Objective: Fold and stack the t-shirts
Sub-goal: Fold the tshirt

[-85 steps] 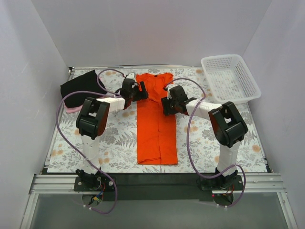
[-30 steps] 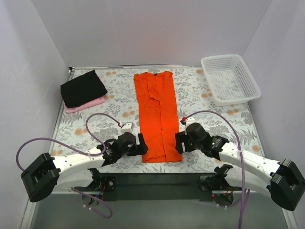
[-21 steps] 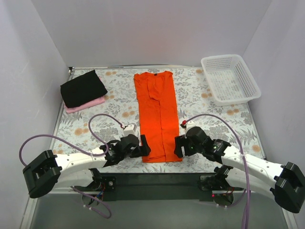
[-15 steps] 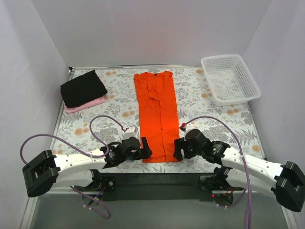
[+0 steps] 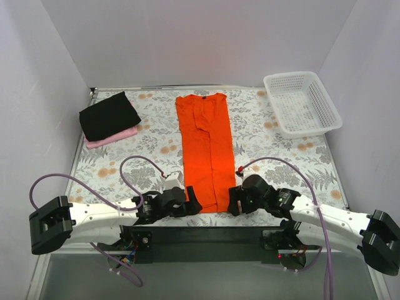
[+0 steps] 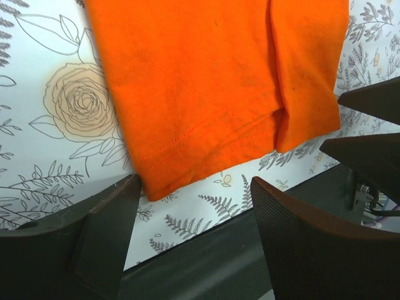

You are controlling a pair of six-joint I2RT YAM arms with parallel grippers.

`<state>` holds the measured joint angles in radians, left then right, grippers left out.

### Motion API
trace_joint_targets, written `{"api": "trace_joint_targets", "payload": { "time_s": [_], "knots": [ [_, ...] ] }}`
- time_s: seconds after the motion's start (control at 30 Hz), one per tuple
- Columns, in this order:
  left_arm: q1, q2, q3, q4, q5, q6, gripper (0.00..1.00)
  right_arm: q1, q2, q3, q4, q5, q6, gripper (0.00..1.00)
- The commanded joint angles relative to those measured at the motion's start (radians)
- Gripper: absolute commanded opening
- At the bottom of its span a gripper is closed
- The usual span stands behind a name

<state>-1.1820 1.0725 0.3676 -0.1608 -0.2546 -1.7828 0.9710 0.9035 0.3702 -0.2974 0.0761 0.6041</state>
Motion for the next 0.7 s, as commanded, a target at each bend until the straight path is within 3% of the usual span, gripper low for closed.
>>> {"api": "trace_joint_targets", "payload": {
  "time_s": [0.0, 0.13, 0.2, 0.5, 0.6, 0.63, 0.67],
  "knots": [
    [-0.024, 0.032, -0.047, -0.126, 0.035, -0.044, 0.65, 0.015, -0.011, -0.020, 0.006, 0.001, 0.043, 0.66],
    [-0.034, 0.050, -0.047, -0.126, 0.031, -0.053, 0.61, 0.018, -0.011, -0.030, 0.009, 0.014, 0.046, 0.62],
    [-0.036, 0.056, -0.047, -0.129, 0.029, -0.056, 0.54, 0.018, -0.012, -0.030, 0.012, 0.014, 0.046, 0.58],
    [-0.042, 0.058, -0.047, -0.134, 0.021, -0.064, 0.34, 0.020, -0.002, -0.024, 0.012, 0.010, 0.042, 0.33],
    [-0.042, 0.063, -0.044, -0.132, 0.018, -0.064, 0.16, 0.021, 0.008, -0.022, 0.012, 0.020, 0.040, 0.19],
    [-0.042, 0.063, -0.041, -0.132, 0.017, -0.064, 0.00, 0.021, 0.009, -0.020, 0.012, 0.024, 0.039, 0.17],
    [-0.042, 0.067, -0.041, -0.132, 0.012, -0.064, 0.00, 0.021, 0.011, -0.019, 0.012, 0.027, 0.037, 0.15]
  ]
}}
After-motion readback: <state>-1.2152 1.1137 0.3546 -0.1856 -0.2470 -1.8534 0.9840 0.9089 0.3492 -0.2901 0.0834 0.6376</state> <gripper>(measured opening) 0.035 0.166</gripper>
